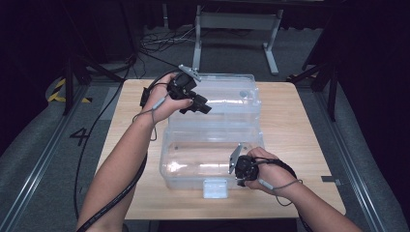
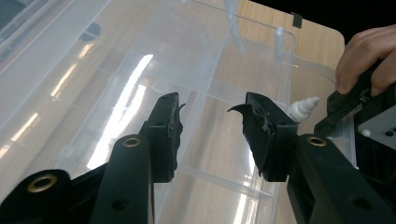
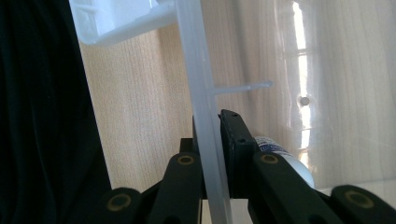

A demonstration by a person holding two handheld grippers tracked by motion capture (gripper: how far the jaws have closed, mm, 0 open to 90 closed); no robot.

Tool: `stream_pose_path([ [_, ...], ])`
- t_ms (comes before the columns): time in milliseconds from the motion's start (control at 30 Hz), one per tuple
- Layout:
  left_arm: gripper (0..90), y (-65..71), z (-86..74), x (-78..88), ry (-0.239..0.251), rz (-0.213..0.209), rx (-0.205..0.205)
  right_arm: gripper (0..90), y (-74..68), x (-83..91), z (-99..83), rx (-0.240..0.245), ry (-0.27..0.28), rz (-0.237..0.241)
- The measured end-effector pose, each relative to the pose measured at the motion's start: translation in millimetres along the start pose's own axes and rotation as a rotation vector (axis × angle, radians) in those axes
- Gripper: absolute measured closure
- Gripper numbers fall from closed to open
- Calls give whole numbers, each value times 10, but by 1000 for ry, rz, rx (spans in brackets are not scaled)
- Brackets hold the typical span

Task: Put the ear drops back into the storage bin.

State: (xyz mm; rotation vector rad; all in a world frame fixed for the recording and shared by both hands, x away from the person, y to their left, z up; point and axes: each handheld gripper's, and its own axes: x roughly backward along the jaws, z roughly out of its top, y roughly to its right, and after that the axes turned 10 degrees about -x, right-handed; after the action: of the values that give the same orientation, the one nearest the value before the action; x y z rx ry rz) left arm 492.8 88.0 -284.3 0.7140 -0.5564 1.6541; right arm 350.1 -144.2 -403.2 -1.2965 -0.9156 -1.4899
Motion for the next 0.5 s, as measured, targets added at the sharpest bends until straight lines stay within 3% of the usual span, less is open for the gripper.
stream_pose_path([
  [300,609,-7,57,-172,-56,-40,-15,856,2,-3,-7,-4,9,5],
  [500,712,-23,77,-219,-92,-14,-2,856,6,-3,-10,0,11,5],
])
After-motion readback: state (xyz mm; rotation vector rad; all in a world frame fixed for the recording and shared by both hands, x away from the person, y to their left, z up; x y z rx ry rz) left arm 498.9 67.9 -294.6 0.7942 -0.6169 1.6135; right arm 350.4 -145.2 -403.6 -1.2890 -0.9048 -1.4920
